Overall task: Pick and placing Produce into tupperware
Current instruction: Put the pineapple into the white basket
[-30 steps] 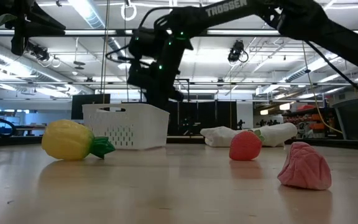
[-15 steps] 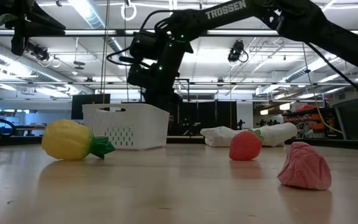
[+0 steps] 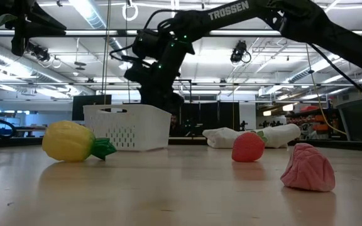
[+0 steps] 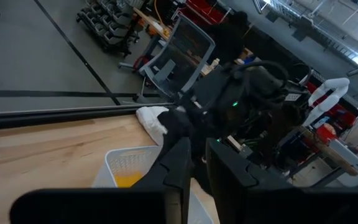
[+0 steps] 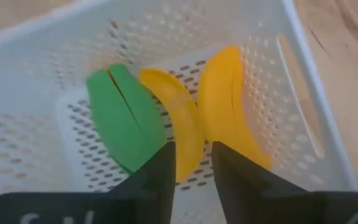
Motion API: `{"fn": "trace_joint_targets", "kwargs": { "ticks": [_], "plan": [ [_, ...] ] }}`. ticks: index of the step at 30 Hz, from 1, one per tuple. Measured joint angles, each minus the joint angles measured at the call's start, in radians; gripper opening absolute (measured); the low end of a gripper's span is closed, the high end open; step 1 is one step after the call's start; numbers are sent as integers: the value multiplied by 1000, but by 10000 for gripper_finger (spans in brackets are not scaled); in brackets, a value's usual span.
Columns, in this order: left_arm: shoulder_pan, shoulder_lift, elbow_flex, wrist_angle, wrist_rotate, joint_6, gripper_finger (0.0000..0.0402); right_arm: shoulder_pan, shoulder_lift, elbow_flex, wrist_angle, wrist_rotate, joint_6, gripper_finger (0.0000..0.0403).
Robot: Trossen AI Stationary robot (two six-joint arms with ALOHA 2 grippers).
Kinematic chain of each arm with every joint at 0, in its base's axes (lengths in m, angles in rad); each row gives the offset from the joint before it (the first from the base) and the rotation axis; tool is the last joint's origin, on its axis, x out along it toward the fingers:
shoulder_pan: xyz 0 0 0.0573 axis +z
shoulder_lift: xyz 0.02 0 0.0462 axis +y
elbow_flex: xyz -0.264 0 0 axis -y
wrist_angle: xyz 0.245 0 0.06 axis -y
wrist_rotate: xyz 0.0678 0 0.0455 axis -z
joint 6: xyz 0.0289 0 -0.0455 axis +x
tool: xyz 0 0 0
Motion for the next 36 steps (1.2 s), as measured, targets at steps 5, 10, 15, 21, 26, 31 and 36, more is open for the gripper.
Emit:
{"fn": "trace_joint_targets", "kwargs": {
  "ticks": [5, 10, 15, 21, 26, 31, 36],
  "plan": [
    [-1, 0, 0, 1, 38, -35, 49, 12, -55, 18, -27, -117, 84, 119],
    [-1, 0, 0, 21, 138, -38, 51, 55, -126, 18, -98, -217, 80, 120],
    [-1, 2, 0, 167, 245, 2, 63, 126, -220, 19, -255, -219, -1, 124],
    [-1, 57, 4, 401, 366, 19, 82, 225, -331, 19, -352, -106, -5, 129],
    [0, 179, 67, 478, 395, -33, 101, 284, -403, 19, -352, 37, 50, 129],
    [-1, 373, 232, 474, 497, 29, 126, 311, -466, 19, -350, 188, 86, 129],
    [-1, 590, 487, 282, 571, 157, 144, 315, -517, 19, -351, 255, 87, 129]
  ]
}}
